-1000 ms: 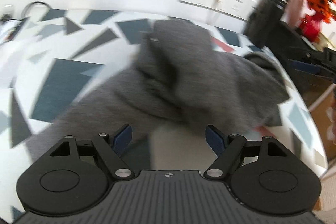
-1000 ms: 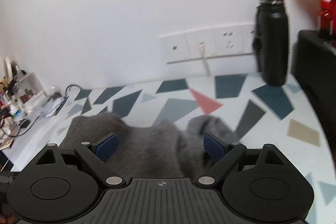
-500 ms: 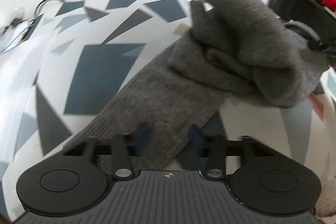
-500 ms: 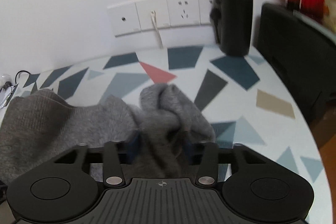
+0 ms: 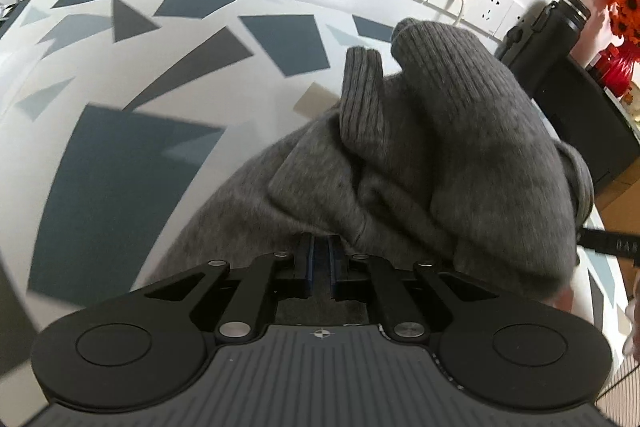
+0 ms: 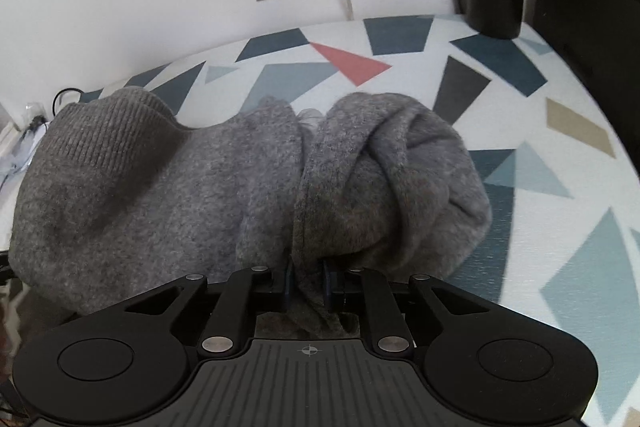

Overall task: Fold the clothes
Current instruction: 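Close both grippers on the grey sweater sleeve and body, then open both grippers and raise them away from the grey sweater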

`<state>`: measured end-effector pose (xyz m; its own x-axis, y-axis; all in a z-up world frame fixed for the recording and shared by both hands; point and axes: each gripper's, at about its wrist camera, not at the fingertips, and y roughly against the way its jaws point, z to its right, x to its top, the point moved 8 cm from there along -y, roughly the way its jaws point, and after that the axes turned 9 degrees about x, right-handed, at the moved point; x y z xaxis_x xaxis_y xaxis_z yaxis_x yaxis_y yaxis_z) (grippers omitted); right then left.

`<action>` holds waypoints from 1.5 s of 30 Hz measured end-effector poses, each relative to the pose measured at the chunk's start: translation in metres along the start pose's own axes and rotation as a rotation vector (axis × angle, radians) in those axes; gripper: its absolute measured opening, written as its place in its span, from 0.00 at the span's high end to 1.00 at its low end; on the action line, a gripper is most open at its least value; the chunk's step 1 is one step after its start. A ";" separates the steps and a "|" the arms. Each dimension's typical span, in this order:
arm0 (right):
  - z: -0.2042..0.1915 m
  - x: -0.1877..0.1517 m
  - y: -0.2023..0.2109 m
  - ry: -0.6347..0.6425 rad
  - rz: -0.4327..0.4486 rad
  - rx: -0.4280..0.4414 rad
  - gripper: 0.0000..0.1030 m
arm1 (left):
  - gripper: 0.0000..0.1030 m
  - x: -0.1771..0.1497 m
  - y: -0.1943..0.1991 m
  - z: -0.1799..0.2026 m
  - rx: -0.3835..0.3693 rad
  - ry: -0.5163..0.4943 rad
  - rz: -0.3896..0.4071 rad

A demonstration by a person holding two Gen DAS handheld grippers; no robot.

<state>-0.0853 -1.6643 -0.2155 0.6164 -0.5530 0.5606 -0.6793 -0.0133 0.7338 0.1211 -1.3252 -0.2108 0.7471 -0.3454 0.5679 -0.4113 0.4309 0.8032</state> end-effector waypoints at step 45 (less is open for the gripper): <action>0.002 0.168 0.079 -0.132 0.492 -0.042 0.01 | 0.19 0.118 0.070 -0.070 0.109 0.053 0.266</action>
<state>-0.0361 -1.7596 -0.0640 0.1701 -0.5856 0.7925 -0.8581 0.3073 0.4113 0.2171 -1.2776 -0.1004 0.6303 -0.1871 0.7535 -0.6481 0.4076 0.6433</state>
